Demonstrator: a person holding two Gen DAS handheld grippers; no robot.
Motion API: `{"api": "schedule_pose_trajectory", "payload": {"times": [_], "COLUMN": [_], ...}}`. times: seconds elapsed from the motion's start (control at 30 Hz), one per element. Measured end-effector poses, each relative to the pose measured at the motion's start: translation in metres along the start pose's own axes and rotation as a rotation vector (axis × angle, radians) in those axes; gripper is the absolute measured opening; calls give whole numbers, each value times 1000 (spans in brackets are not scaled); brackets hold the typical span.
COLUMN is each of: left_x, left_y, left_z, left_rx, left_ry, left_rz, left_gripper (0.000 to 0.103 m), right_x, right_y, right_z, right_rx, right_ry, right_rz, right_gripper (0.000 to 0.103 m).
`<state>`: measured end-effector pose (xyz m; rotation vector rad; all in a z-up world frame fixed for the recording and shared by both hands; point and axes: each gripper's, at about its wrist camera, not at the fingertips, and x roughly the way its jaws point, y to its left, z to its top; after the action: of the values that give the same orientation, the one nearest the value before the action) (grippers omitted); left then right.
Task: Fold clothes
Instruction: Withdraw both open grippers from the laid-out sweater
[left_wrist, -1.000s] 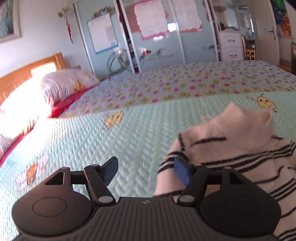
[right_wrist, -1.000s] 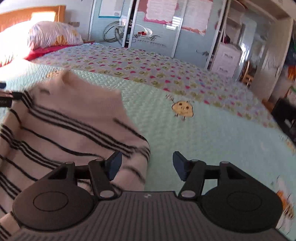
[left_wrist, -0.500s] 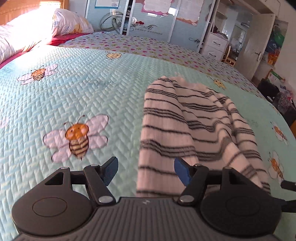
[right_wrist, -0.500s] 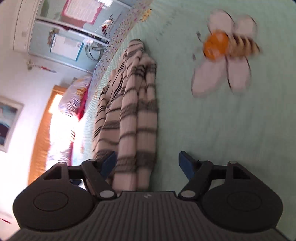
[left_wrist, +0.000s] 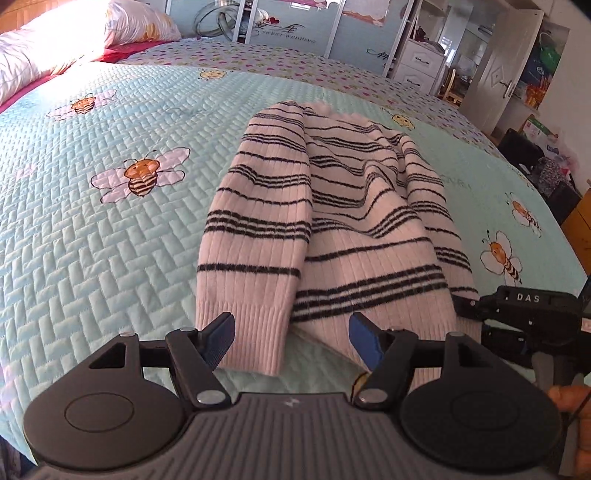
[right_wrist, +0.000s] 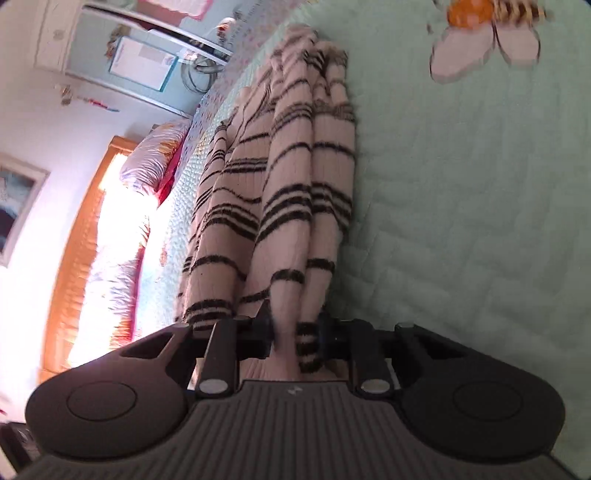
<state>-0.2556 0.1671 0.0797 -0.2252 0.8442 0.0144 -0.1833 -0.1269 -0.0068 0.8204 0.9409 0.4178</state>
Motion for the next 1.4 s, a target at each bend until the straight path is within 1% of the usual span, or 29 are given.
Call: {"api": "schedule_pose_trajectory", "payload": {"times": [0.07, 0.1, 0.17, 0.2, 0.23, 0.3, 0.33, 0.37, 0.4, 0.43, 0.5, 0.57, 0.6, 0.63, 0.67, 0.7, 0.73, 0.83, 0.87, 0.9, 0.97, 1.0, 1.03, 1.1, 1.2, 1.3, 1.33, 1.37, 1.4], "left_x": [-1, -1, -1, -1, -1, -2, -1, 0, 1, 2, 5, 7, 10, 13, 16, 18, 20, 22, 22, 24, 29, 30, 32, 32, 28, 24, 24, 24, 24], "left_y": [-1, 0, 3, 5, 6, 8, 8, 8, 7, 7, 5, 2, 2, 1, 0, 0, 0, 2, 3, 5, 10, 10, 11, 10, 15, 22, 24, 25, 26], "left_z": [-5, -7, -10, -11, -12, -13, -14, -14, -14, -14, -14, -14, -14, -14, -15, -15, -15, -18, -19, -19, -20, -21, -21, -21, -20, -17, -17, -17, -16], "left_rx": [5, -5, -28, -41, -54, -74, -77, -79, -81, -85, -87, -87, -88, -90, -92, -94, -95, -92, -93, -99, -116, -121, -124, -125, -142, -166, -169, -168, -165], "left_ry": [20, 29, 44, 51, 57, 62, 61, 61, 62, 65, 64, 63, 69, 76, 83, 90, 98, 109, 111, 118, 134, 140, 143, 137, 120, 93, 87, 84, 81], "left_rz": [8, 14, 20, 20, 21, 25, 28, 32, 33, 29, 20, 12, 11, 9, 8, 6, 3, 7, 13, 18, 19, 18, 18, 17, 5, 13, 17, 21, 24], "left_gripper": [71, 71, 71, 71, 71, 71, 71, 71, 71, 71, 71, 71, 71, 71, 71, 71, 71, 71, 71, 71, 71, 71, 71, 71, 71, 71, 71, 71, 71], "right_x": [-11, -18, -39, -53, -66, -97, -112, -124, -130, -135, -140, -130, -125, -110, -95, -79, -62, -23, -12, -6, 2, 4, 7, 3, -28, -83, -99, -111, -123], "right_y": [6, 9, 14, 17, 20, 20, 17, 10, 1, -8, -20, -24, -26, -25, -29, -32, -39, -54, -53, -49, -39, -36, -33, -28, -27, -28, -33, -36, -40], "right_z": [2, 4, 18, 29, 41, 64, 76, 86, 95, 103, 101, 87, 80, 72, 64, 56, 50, 40, 36, 32, 28, 29, 29, 28, 35, 61, 71, 80, 85], "right_rx": [-77, -105, -146, -192, -238, -310, -341, -345, -317, -287, -270, -271, -271, -268, -235, -200, -128, 51, 46, 9, -67, -77, -87, -104, 5, 44, 46, 24, -23], "right_ry": [-44, -68, -158, -209, -260, -400, -490, -536, -530, -521, -525, -471, -443, -366, -289, -212, -154, -51, -34, -44, -58, -40, -22, -23, -75, -234, -270, -307, -357], "right_rz": [-34, -46, -72, -112, -153, -284, -375, -427, -460, -491, -589, -491, -440, -348, -233, -116, -24, 53, 66, 62, 72, 87, 102, 85, 210, 265, 232, 148, 5], "right_gripper": [19, 14, 12, 5, 5, 5, 5, 8, 13, 21, 35, 36, 44, 60, 66, 68, 68, 68, 68, 67, 62, 39, 9, 9, 7, 7, 6, 6, 6]}}
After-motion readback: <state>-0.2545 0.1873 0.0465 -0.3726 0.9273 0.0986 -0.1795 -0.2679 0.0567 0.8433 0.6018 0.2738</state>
